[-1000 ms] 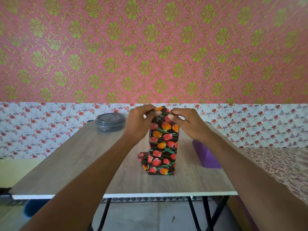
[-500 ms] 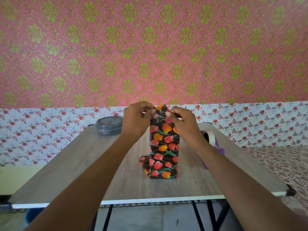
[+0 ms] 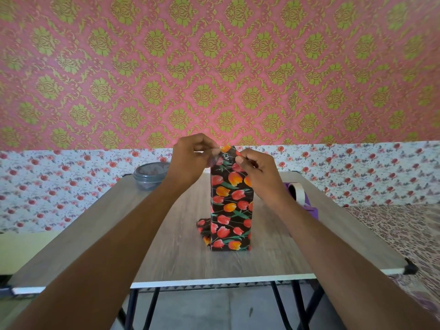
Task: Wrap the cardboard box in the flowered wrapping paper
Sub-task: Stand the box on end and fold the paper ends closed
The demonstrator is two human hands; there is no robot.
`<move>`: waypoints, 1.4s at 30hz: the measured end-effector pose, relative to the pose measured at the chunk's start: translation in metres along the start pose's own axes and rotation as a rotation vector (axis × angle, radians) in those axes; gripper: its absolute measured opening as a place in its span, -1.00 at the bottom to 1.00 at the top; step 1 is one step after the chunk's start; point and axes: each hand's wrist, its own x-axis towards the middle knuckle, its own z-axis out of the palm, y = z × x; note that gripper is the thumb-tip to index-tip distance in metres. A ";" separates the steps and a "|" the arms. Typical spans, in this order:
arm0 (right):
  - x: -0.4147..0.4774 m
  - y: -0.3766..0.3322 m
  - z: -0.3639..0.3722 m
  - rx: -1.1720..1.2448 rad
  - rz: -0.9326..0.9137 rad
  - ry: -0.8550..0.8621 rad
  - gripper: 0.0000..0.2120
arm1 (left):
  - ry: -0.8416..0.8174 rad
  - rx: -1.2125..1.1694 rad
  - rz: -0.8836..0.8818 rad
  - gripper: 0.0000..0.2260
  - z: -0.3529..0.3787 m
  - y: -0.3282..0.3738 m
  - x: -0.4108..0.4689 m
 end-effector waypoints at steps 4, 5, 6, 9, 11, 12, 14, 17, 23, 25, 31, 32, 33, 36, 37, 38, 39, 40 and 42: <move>-0.001 0.001 0.000 0.088 0.039 0.018 -0.73 | -0.038 0.170 0.175 -0.91 0.000 0.000 -0.006; -0.001 0.002 -0.001 0.114 0.052 0.025 -0.78 | -0.065 0.205 0.233 -0.91 0.001 -0.001 -0.008; -0.001 0.003 -0.002 0.135 0.059 0.029 -0.80 | -0.085 0.232 0.278 -0.90 0.001 -0.002 -0.008; 0.000 0.007 -0.004 0.172 0.072 0.035 -0.80 | -0.112 0.195 0.261 -0.89 0.001 -0.003 -0.006; 0.000 0.007 -0.005 0.179 0.082 0.038 -0.83 | -0.152 0.097 0.175 -0.90 -0.002 -0.004 -0.003; 0.000 0.007 -0.005 0.178 0.091 0.041 -0.84 | -0.170 0.049 0.139 -0.90 -0.003 -0.004 -0.001; 0.003 0.008 -0.006 0.184 0.111 0.045 -0.86 | -0.175 -0.035 0.084 -0.90 -0.006 -0.003 0.003; 0.005 0.005 -0.007 0.217 0.140 0.038 -0.73 | -0.182 -0.084 0.026 -0.93 -0.009 -0.002 0.010; 0.008 0.004 -0.007 0.256 0.132 -0.009 -0.75 | -0.285 -0.075 0.037 -0.82 -0.016 0.003 0.024; 0.007 0.003 -0.009 0.281 0.143 -0.021 -0.76 | -0.316 -0.026 0.096 -0.83 -0.018 0.006 0.025; 0.011 0.009 -0.015 0.333 0.223 -0.040 -0.83 | -0.333 -0.029 0.152 -0.86 -0.017 0.004 0.024; 0.010 0.008 -0.014 0.326 0.218 -0.025 -0.81 | -0.343 -0.026 0.156 -0.87 -0.016 0.003 0.024; 0.009 0.008 -0.013 0.317 0.208 -0.008 -0.80 | -0.350 -0.020 0.159 -0.87 -0.016 0.002 0.023; 0.008 0.008 -0.010 0.294 0.191 0.032 -0.81 | -0.356 -0.026 0.150 -0.87 -0.016 0.000 0.021; 0.008 0.007 -0.008 0.285 0.189 0.036 -0.81 | -0.355 -0.027 0.146 -0.87 -0.016 -0.001 0.021; 0.008 0.006 -0.007 0.277 0.186 0.039 -0.82 | -0.348 -0.022 0.148 -0.87 -0.016 -0.001 0.020; 0.008 0.004 -0.007 0.275 0.183 0.041 -0.82 | -0.334 -0.008 0.158 -0.87 -0.016 -0.001 0.020; 0.008 0.003 -0.007 0.278 0.183 0.044 -0.82 | -0.311 0.012 0.175 -0.87 -0.014 -0.001 0.020; 0.010 -0.001 -0.007 0.279 0.174 0.051 -0.84 | -0.268 0.059 0.210 -0.88 -0.011 0.001 0.020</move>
